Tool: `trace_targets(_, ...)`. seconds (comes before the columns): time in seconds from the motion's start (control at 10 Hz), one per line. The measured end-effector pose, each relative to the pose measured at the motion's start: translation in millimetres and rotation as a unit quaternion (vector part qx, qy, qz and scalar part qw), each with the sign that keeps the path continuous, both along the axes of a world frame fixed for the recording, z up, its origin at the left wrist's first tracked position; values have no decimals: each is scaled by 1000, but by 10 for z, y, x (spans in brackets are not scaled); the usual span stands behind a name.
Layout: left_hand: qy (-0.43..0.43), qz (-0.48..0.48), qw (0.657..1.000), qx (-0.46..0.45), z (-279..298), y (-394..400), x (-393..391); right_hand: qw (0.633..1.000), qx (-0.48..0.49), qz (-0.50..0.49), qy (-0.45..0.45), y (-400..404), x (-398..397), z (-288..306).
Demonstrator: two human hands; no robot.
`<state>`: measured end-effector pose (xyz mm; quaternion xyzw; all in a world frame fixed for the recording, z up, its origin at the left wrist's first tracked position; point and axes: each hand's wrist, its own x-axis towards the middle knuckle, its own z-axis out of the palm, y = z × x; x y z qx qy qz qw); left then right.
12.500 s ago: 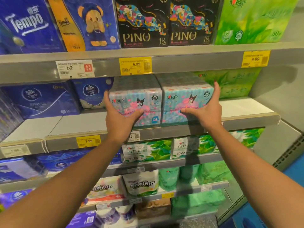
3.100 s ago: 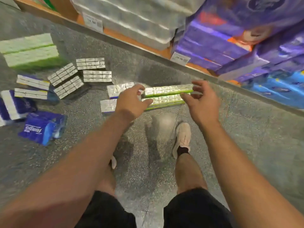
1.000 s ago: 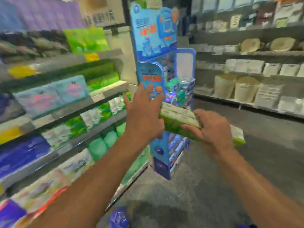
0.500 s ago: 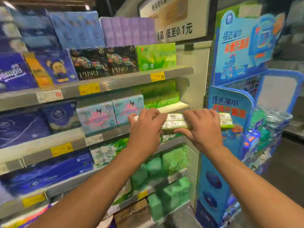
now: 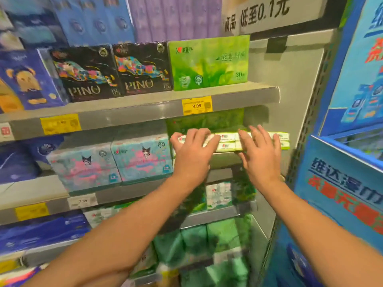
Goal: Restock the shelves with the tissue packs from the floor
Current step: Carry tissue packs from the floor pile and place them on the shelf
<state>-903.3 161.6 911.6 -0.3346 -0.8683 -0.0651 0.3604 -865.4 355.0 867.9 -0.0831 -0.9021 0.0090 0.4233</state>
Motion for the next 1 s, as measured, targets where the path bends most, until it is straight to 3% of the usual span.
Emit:
trace_targets(0.2, 8, 36, 999, -13, 20, 266, -679, 1000, 13, -23, -15, 212, -785, 34)
trace_targets(0.3, -62, 47, 997, -25, 103, 319, -942, 992, 31, -81, -95, 191, -1093, 179)
trace_targets(0.4, -202, 77, 976, -20, 87, 368, -1215, 964, 11, -143, -223, 106, -1354, 298)
trace_targets(0.5, -335, 54, 941, -5, -59, 263, -1447, 957, 26, -155, -245, 99, -1590, 239)
trace_targets(0.6, -372, 37, 927, -16, -95, 275, -1467, 954, 29, -117, -273, 136, -1747, 105)
trace_targets(0.7, -310, 68, 948, 35, -68, 449, -1373, 948, 30, -103, -299, 103, -1690, 128)
trace_targets(0.8, -151, 81, 982, 81, -130, 506, -1269, 975, -23, -54, -213, 122, -1723, 99)
trace_targets(0.9, -67, -13, 985, 161, -444, 487, -1168, 987, -88, -14, -136, 180, -1626, 146)
trace_targets(1.0, -158, -111, 962, 193, -633, 468, -1043, 983, -156, -10, -94, 303, -1420, 138)
